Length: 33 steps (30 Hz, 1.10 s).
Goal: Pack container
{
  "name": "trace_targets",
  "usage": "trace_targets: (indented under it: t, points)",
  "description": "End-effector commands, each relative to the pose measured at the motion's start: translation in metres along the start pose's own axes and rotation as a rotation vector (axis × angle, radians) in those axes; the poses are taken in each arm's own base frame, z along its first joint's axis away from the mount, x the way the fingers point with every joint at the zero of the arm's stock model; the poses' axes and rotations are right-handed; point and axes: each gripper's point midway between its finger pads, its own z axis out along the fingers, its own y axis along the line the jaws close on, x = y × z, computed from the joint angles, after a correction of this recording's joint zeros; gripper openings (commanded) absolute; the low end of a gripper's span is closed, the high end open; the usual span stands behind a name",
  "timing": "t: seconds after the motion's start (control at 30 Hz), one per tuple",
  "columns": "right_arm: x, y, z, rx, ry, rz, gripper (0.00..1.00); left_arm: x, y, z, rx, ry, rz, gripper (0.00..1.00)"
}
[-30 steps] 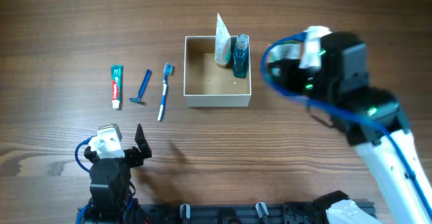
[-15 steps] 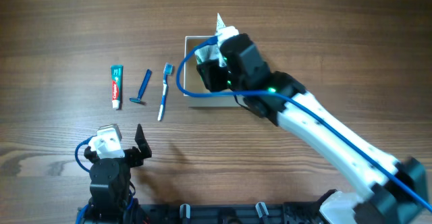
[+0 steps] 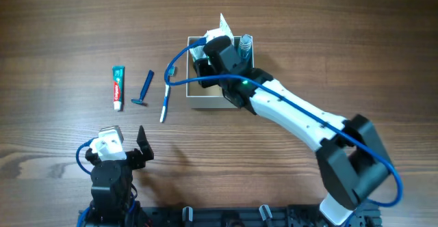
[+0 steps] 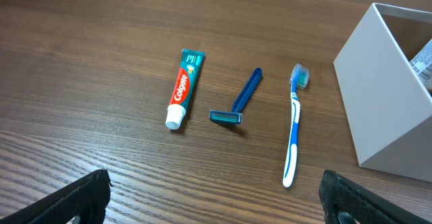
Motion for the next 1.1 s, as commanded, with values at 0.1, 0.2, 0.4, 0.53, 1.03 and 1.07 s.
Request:
trace_targets:
  t: [0.1, 0.2, 0.4, 0.53, 1.03, 1.07]
  points:
    - [-0.017, 0.011, -0.003, -0.045, -0.048, -0.002, 0.57, 0.003, -0.001, 0.001, 0.01, 0.005, -0.005, 1.0]
    - [-0.041, 0.031, -0.029, -0.121, -0.1, -0.01, 0.72, 0.003, -0.001, 0.001, 0.01, 0.005, -0.005, 1.0]
    - [-0.075, 0.04, -0.086, -0.162, -0.2, 0.002, 0.76, 0.003, -0.001, 0.001, 0.01, 0.005, -0.005, 1.0]
    - [-0.075, 0.034, -0.133, -0.149, -0.191, 0.0, 0.79, 0.003, -0.001, 0.001, 0.01, 0.005, -0.005, 1.0]
    - [-0.069, -0.153, -0.339, 0.383, -0.431, 0.337, 0.9, 0.003, 0.001, 0.001, -0.003, 0.002, 0.006, 1.0]
    - [-0.065, -0.16, -0.342, 0.401, -0.422, 0.352, 0.9, 0.001, 0.005, 0.001, -0.025, -0.003, 0.026, 1.0]
